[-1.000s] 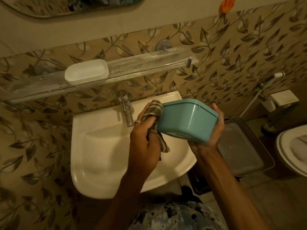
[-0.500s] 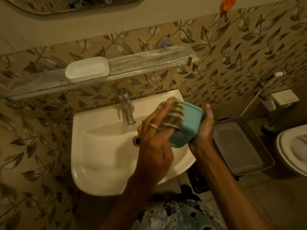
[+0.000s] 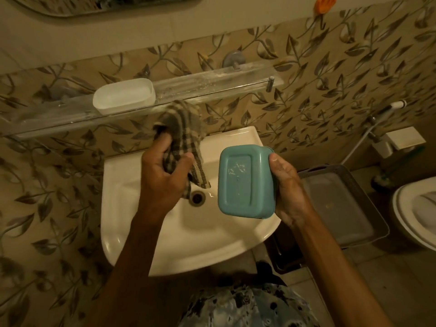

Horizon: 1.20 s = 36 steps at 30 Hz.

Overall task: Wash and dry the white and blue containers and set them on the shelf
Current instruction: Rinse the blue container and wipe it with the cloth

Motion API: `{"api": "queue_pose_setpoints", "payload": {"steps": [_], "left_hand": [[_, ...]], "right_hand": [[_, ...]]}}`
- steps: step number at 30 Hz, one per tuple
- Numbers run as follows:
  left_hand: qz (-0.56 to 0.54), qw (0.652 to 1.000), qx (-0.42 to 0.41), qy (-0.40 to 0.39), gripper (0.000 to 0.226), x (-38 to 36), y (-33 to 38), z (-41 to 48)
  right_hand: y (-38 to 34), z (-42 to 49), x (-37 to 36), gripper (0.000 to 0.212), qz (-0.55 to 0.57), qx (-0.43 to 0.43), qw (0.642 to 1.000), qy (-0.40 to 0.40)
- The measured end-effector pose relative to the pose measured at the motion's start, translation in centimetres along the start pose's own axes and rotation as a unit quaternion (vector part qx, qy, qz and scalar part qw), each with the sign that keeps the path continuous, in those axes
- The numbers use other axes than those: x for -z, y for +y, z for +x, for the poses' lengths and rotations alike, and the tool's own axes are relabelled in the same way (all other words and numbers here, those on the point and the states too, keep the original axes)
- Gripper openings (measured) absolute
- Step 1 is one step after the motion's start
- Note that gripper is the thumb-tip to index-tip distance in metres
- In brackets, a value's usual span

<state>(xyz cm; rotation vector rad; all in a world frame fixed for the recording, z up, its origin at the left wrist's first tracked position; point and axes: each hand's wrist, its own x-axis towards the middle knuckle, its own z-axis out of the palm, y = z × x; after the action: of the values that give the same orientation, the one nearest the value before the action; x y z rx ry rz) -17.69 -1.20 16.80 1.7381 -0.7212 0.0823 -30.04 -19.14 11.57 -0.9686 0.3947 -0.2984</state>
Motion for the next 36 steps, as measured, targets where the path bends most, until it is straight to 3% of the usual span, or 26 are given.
{"api": "queue_pose_setpoints", "payload": {"steps": [6,8,12,18,26,32,36], "left_hand": [[0.105,0.975,-0.084,-0.178,0.044,-4.3,2.5,-1.6],[0.164,0.959,-0.125,-0.196,0.044,-5.4,2.3,-3.0],[0.175,0.941,-0.170,-0.234,0.042,-6.0,1.9,-6.8],[0.198,0.938,-0.161,-0.234,0.046,-5.3,2.4,-6.9],[0.183,0.962,-0.009,-0.201,0.048,-5.1,1.3,-2.6],[0.175,0.960,-0.090,-0.200,0.044,-5.2,1.6,-7.9],[0.188,0.957,-0.090,-0.199,0.047,-6.1,2.4,-6.6]], "right_hand": [[0.5,0.5,-1.6,0.040,0.055,0.001,0.998,0.033],[0.1,0.6,-1.6,0.051,0.104,-0.013,0.992,0.066],[-1.1,0.6,-0.9,0.067,0.104,-0.012,0.988,0.111],[-0.3,0.5,-1.6,0.061,0.082,-0.048,0.989,0.113],[-0.6,1.0,-2.1,0.069,0.073,-0.022,0.983,0.164],[-1.2,2.0,-1.1,0.060,0.054,-0.003,0.978,0.201],[-0.7,2.5,-1.6,0.057,0.027,-0.003,0.983,0.182]]}}
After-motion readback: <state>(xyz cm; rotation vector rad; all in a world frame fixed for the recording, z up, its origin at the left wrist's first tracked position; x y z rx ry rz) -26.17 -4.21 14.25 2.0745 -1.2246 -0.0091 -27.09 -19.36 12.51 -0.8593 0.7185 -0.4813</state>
